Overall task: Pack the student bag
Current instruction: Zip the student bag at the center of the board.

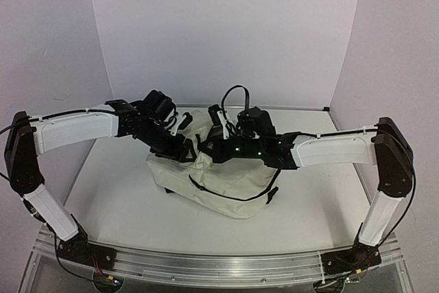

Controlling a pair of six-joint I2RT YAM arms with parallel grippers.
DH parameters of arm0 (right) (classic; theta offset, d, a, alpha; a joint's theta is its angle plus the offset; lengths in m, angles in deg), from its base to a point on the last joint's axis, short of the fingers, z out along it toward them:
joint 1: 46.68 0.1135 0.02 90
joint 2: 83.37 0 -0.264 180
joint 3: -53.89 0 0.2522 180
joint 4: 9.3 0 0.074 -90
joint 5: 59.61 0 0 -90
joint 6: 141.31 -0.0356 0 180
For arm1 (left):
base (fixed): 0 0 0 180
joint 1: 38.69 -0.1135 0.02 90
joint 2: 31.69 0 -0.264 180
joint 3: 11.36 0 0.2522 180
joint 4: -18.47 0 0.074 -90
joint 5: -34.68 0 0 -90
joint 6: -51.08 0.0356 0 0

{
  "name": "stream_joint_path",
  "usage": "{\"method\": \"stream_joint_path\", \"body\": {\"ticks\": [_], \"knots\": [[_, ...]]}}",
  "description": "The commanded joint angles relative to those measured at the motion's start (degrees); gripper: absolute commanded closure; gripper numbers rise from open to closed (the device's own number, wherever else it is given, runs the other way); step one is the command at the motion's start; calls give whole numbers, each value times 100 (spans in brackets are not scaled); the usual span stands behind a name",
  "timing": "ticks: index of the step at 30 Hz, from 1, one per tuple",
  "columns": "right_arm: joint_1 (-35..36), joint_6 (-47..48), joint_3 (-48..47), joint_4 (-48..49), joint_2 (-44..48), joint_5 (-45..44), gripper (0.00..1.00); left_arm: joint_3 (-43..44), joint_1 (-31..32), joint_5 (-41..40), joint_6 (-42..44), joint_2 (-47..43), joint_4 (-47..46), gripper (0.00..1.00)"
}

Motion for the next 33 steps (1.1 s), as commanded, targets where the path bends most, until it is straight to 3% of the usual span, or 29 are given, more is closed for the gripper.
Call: {"method": "stream_joint_path", "body": {"ticks": [1,9,13,20,28,33], "knots": [[-41,-81,6,513,376,-122,100,337,103,-431,219,227,-130,37],[-46,-172,82,592,464,-262,100,459,287,-694,213,452,-2,84],[-47,-213,68,586,508,-806,100,299,287,-667,127,386,-2,96],[-144,-41,-183,513,431,-1612,100,-160,296,-516,-162,255,-92,98],[-614,-91,-404,436,283,-1072,100,-783,296,-639,-501,-112,-355,98],[-639,-132,-406,392,316,-399,100,-576,297,-542,-566,-384,-637,82]]}}
